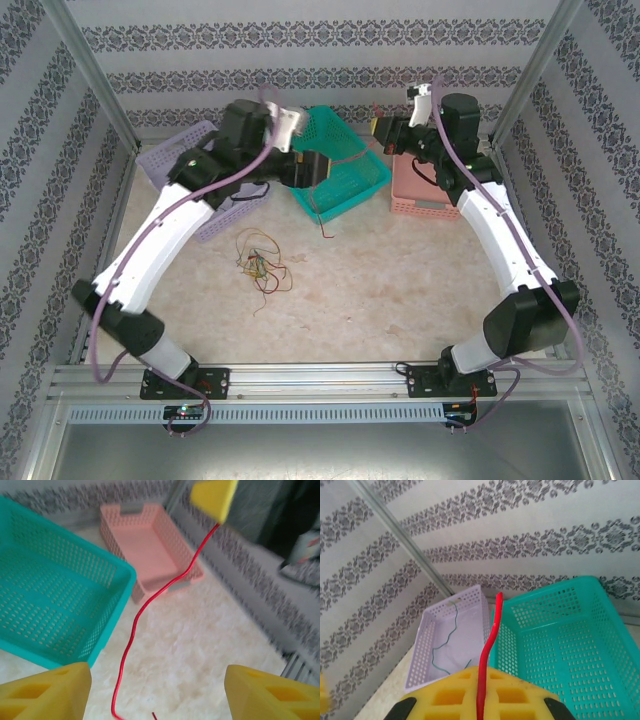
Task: Untangle the cables
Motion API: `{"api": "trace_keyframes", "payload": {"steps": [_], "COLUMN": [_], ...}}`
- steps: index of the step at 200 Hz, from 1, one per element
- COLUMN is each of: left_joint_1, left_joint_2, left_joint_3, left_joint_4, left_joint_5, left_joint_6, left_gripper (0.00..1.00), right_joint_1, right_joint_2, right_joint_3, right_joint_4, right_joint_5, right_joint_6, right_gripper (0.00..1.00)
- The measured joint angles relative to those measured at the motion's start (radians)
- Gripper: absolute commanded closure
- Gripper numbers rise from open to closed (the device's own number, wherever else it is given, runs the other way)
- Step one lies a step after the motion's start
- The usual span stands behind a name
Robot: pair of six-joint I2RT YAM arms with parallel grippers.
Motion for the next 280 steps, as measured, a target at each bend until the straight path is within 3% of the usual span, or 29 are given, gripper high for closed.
{"api": "trace_keyframes", "payload": {"steps": [31, 52, 81, 101, 118, 139, 160, 171, 187, 233, 280], "left_joint_1": [0.000, 0.000, 0.000, 0.000, 0.000, 0.000, 0.000, 0.000, 0.004, 0.062, 0.140], "left_joint_2": [0.089, 0.088, 0.074, 0.057, 0.049, 0.034, 0.013, 0.008, 0.014, 0.174, 0.497], "left_joint_3": [-0.018, -0.035, -0.080, -0.126, -0.142, -0.158, -0.180, -0.185, -0.184, -0.067, 0.233], "left_joint_4": [-0.070, -0.072, -0.047, -0.031, -0.028, -0.012, 0.021, 0.041, 0.070, 0.125, 0.131], "left_joint_5": [-0.006, 0.003, 0.042, 0.079, 0.100, 0.108, 0.111, 0.111, 0.110, 0.093, 0.043], "left_joint_6": [0.094, 0.118, 0.133, 0.130, 0.122, 0.107, 0.066, 0.035, -0.011, -0.141, -0.271], "left_gripper": [0.31, 0.37, 0.64, 0.87, 1.00, 1.00, 1.00, 1.00, 1.00, 1.00, 1.00], "right_joint_1": [0.031, 0.051, 0.075, 0.081, 0.081, 0.081, 0.081, 0.081, 0.080, 0.039, 0.079], "right_joint_2": [-0.001, -0.001, -0.003, -0.004, -0.004, -0.004, -0.004, -0.007, -0.028, -0.234, -0.288], "right_joint_3": [0.001, 0.002, 0.002, 0.002, 0.002, 0.002, 0.003, 0.006, 0.006, -0.072, -0.117], "right_joint_4": [-0.059, -0.082, -0.089, -0.089, -0.089, -0.089, -0.095, -0.113, -0.142, -0.155, -0.124], "right_joint_5": [-0.017, -0.034, -0.049, -0.058, -0.060, -0.059, -0.046, -0.014, 0.061, 0.243, 0.275], "right_joint_6": [-0.032, -0.040, -0.040, -0.040, -0.040, -0.039, -0.025, -0.013, 0.013, 0.163, 0.292], "right_gripper": [1.00, 1.00, 1.00, 1.00, 1.00, 1.00, 0.58, 0.47, 0.39, 0.35, 0.39]}}
